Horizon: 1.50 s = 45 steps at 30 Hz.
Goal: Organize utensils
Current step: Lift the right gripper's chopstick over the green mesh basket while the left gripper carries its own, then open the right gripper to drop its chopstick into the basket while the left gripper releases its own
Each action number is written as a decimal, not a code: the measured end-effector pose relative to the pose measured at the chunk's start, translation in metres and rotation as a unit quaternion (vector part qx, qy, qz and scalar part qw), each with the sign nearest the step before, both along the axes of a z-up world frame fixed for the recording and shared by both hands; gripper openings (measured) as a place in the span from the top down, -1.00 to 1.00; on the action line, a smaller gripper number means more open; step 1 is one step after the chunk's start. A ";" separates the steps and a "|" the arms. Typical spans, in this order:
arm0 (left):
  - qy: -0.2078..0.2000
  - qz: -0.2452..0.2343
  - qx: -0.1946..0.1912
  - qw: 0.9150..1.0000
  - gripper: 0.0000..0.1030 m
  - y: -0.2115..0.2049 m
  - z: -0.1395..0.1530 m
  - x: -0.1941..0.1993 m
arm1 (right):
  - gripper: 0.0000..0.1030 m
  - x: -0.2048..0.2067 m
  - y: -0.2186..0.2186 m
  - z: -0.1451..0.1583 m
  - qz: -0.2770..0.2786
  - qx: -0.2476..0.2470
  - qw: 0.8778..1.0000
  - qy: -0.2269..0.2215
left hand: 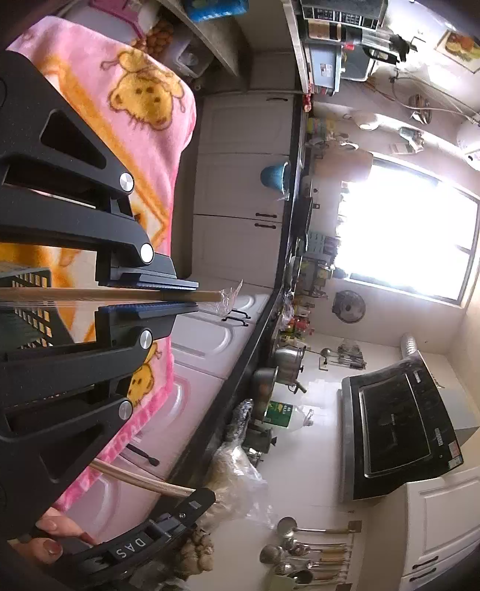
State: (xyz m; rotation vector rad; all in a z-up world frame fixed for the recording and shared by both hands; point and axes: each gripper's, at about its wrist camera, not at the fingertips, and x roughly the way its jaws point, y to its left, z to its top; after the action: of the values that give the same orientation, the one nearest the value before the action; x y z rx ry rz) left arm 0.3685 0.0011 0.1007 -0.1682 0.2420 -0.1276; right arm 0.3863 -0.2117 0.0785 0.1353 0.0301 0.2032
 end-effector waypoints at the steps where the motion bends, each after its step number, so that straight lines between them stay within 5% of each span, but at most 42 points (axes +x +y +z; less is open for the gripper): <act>1: 0.000 -0.002 0.000 1.000 0.97 -0.001 -0.002 -0.001 | 0.89 0.000 0.001 -0.002 0.000 -0.002 1.000 0.002; 16: 0.028 -0.022 0.009 0.999 0.97 -0.001 -0.030 -0.008 | 0.81 -0.023 -0.006 -0.026 0.036 0.013 0.998 0.058; 30: 0.058 -0.017 0.010 0.998 0.86 0.010 -0.037 -0.030 | 0.25 -0.059 -0.026 -0.029 0.045 0.036 0.994 0.097; 38: 0.069 -0.016 0.004 0.998 0.41 0.016 -0.034 -0.047 | -0.01 -0.079 -0.036 -0.029 0.048 0.046 0.991 0.113; 45: 0.079 -0.012 -0.006 0.997 -0.22 0.023 -0.031 -0.071 | -0.23 -0.101 -0.040 -0.029 0.057 0.048 0.989 0.131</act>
State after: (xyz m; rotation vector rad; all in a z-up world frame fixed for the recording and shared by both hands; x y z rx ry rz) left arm 0.2980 0.0236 0.0694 -0.1870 0.4013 -0.1396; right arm 0.2856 -0.2519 0.0497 0.2562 0.2905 0.3005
